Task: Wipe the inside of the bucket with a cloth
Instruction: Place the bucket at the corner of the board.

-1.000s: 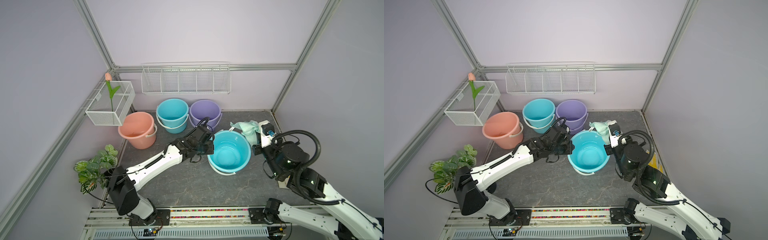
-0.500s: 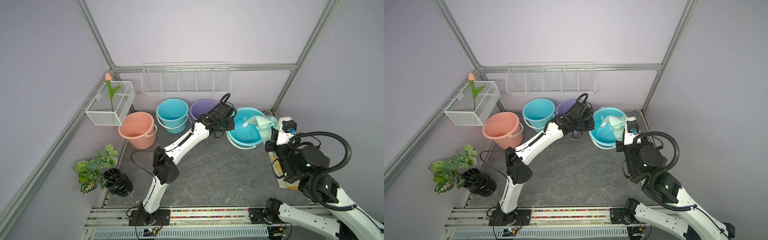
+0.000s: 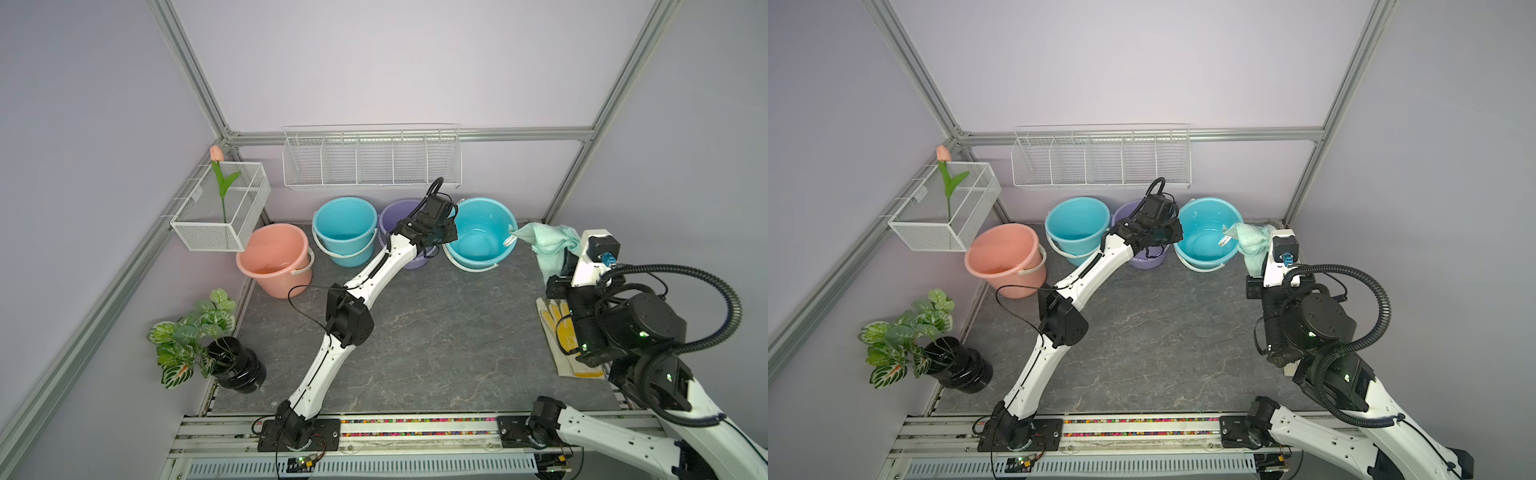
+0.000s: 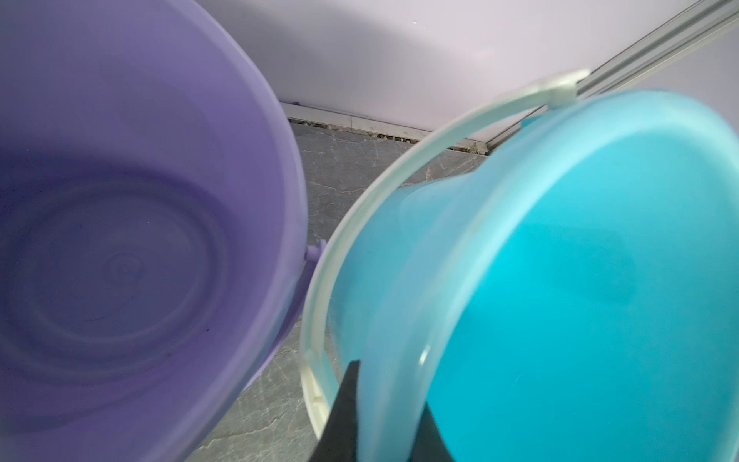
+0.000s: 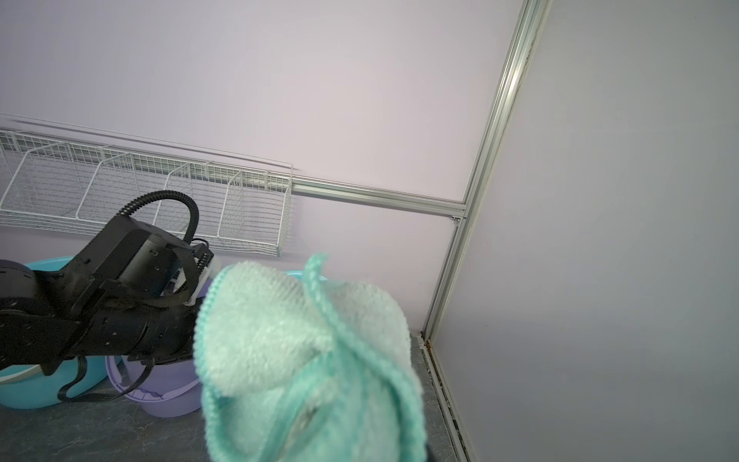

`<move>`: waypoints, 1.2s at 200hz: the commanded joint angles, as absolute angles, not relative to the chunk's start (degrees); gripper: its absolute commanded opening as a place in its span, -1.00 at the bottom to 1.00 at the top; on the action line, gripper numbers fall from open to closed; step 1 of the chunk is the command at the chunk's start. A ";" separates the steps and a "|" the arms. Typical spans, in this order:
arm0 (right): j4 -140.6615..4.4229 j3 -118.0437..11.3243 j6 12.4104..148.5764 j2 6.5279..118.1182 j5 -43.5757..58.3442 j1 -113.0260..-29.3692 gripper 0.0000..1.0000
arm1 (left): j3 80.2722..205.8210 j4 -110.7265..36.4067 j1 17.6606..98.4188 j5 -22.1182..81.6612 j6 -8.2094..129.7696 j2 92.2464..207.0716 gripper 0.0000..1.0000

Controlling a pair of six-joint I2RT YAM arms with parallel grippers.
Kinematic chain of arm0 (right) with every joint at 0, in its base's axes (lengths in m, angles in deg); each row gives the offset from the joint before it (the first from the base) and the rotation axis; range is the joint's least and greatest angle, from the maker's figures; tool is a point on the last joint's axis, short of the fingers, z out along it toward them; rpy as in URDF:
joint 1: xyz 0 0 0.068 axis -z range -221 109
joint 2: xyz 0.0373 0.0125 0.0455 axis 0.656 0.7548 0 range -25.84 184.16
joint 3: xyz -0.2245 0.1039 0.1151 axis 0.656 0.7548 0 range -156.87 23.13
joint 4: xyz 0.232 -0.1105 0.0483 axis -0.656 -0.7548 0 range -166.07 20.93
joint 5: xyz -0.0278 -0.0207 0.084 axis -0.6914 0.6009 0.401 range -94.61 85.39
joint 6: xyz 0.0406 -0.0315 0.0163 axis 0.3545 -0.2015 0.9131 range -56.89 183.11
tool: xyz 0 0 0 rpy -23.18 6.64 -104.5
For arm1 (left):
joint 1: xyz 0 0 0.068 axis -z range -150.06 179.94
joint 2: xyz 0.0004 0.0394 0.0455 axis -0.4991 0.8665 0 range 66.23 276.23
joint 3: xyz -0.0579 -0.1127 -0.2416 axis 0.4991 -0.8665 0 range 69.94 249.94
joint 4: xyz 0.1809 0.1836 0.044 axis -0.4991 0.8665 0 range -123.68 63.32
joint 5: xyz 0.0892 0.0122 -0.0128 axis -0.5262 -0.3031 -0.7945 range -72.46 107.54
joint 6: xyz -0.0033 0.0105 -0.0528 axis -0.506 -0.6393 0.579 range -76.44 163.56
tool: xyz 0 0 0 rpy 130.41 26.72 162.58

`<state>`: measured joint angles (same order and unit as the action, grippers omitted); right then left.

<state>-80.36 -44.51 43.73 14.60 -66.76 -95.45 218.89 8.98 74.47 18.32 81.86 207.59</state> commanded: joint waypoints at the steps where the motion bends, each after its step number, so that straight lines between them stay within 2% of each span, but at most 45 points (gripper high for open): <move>1: -78.29 -44.65 43.24 14.26 -67.46 -95.36 -0.86 | 220.90 2.22 75.38 21.79 84.69 209.03 -1.00; 73: -79.52 -44.45 44.22 14.24 -66.65 -95.38 -0.86 | 218.31 -3.32 75.56 24.45 91.84 212.95 -0.96; 103: -80.57 -44.46 44.75 13.76 -66.74 -95.33 -0.86 | 217.54 -4.91 75.73 24.31 92.53 213.26 -0.83; 125: -80.84 -44.28 44.86 13.49 -66.75 -95.26 -0.87 | 217.25 -5.53 75.91 24.49 92.69 213.18 -0.61; 197: -81.37 -44.09 45.53 13.00 -66.67 -95.32 -0.86 | 216.25 -5.44 76.13 25.63 93.18 213.52 -0.58; 209: -81.46 -44.11 45.65 12.83 -66.62 -95.37 -0.86 | 216.19 -5.68 76.24 25.63 93.06 213.38 -0.47; 240: -82.16 -44.28 45.86 12.64 -66.67 -95.36 -0.86 | 216.24 -6.33 76.35 25.38 92.70 212.27 -0.03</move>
<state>-82.11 -44.46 44.54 13.60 -66.52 -95.45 216.90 -4.93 75.85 25.14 92.71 213.03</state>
